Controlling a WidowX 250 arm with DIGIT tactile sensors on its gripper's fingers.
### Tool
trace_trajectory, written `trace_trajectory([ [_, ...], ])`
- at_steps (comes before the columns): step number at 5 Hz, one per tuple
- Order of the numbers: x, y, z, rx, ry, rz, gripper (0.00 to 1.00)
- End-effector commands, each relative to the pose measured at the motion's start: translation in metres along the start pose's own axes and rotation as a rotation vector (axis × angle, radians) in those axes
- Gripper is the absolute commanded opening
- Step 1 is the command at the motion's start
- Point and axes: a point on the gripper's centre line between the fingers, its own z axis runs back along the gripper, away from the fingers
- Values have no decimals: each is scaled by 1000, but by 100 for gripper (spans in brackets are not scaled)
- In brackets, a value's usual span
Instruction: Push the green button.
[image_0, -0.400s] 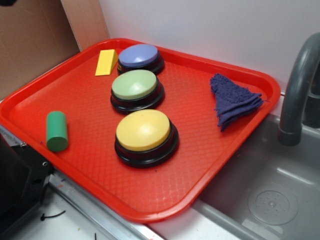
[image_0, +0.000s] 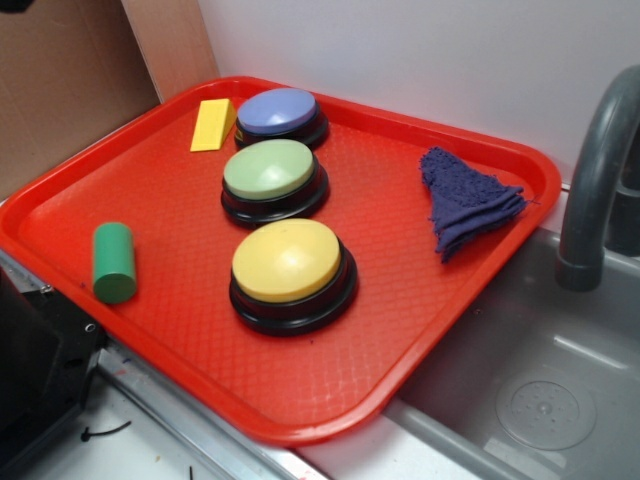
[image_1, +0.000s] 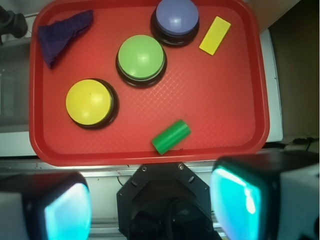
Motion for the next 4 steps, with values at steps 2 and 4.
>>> trace_trajectory([
  [2,118,-18,-106,21,-128,-12,100],
  [4,120,-3,-160,25,-90,-35,100],
])
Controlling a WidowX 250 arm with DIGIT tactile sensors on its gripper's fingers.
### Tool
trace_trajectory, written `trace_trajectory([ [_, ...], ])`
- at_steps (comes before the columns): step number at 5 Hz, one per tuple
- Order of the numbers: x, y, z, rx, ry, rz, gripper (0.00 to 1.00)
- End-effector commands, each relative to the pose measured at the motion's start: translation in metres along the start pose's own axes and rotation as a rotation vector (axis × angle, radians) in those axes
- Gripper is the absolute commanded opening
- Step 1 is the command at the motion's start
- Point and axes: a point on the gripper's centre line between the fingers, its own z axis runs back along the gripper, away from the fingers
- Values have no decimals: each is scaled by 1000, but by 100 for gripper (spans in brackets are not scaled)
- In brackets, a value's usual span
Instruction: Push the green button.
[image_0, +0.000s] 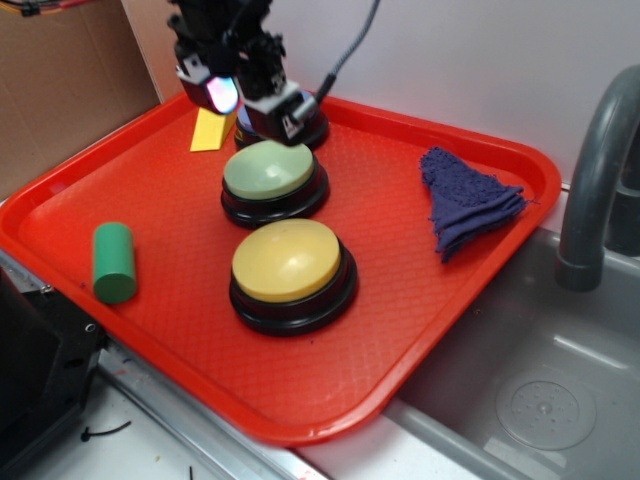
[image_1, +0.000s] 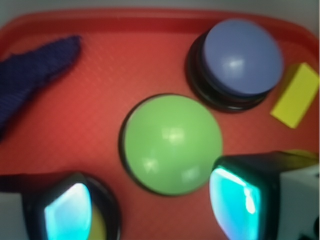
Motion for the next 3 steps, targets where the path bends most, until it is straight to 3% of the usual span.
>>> trace_trajectory([
  [1,9,17,-28,28,25,10,100],
  [3,6,15,-17,22,38,10,100],
])
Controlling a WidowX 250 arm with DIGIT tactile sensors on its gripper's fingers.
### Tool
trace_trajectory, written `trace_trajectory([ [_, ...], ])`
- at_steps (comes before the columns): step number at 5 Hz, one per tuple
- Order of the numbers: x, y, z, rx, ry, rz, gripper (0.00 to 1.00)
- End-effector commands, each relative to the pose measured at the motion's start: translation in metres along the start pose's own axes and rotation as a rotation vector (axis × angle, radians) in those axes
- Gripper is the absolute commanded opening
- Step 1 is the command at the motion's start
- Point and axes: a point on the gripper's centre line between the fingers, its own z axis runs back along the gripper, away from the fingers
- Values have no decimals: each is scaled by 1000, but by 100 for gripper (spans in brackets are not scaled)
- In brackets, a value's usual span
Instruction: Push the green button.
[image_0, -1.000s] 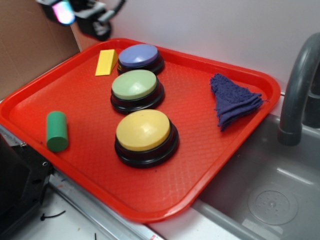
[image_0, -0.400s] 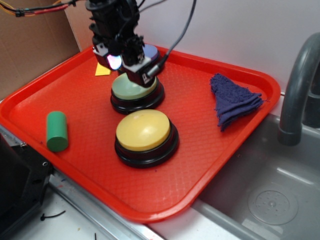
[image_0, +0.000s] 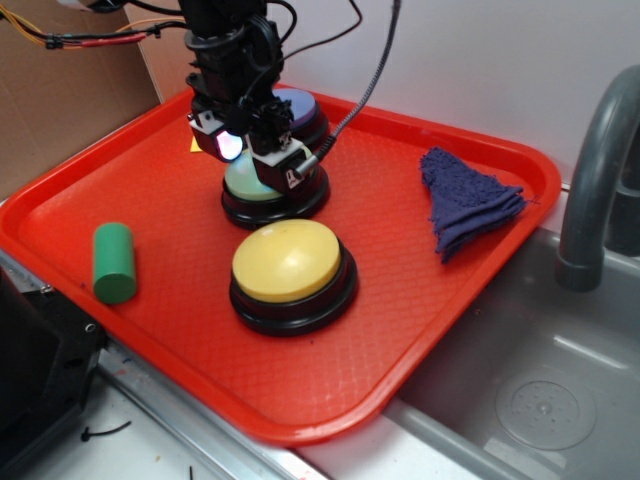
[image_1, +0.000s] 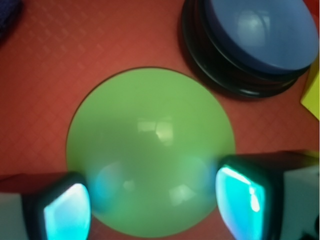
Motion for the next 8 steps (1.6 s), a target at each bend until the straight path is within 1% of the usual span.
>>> trace_trajectory([
  [1,6,7,55,8,-31,2,100],
  [2,9,6,77,43,68,24,100],
  [3,7,5,82,18,71,12,100],
  [4,5,7,85,20,74,19,100],
  [6,0,12,96,20,62,45,100],
  [7,-4,13,101,50,98,57,100],
  [8,-5,12,106,57,101,59,100],
])
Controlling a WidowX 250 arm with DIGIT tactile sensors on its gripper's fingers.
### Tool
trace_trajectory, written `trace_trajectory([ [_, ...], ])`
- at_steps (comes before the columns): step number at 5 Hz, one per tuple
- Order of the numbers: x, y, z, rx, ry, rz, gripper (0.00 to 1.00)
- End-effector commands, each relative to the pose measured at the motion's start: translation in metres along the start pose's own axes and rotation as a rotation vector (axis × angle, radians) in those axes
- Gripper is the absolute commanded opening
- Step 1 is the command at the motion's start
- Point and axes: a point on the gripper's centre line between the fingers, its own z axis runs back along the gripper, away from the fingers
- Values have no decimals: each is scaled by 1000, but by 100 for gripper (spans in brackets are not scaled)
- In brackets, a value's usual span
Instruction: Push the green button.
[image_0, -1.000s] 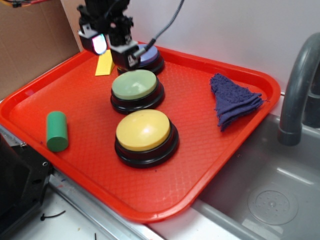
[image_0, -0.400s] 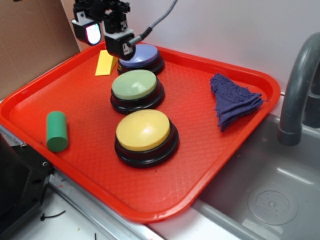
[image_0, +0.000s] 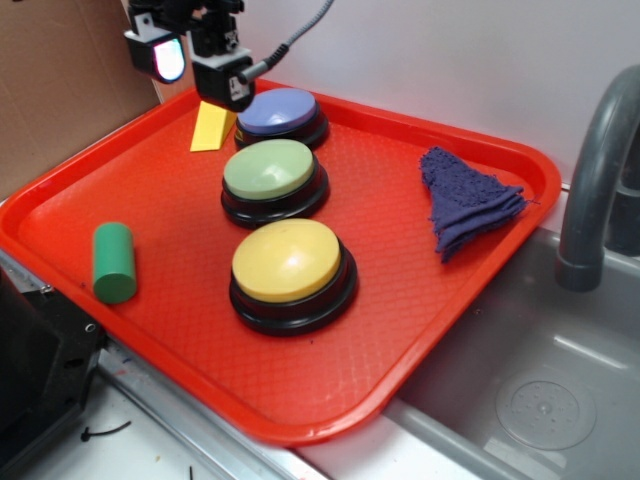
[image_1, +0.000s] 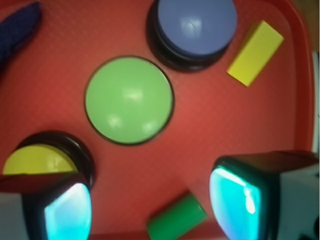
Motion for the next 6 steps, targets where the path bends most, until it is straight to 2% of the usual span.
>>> trace_trajectory([
  [1,1,0,35,30,-70,31,100],
  [3,-9,2,48,23,-84,58,100],
  [4,-13,2,54,46,-59,82,100],
  [5,-16,3,60,32,-82,90,100],
  [6,-17,2,60,47,-85,82,100],
])
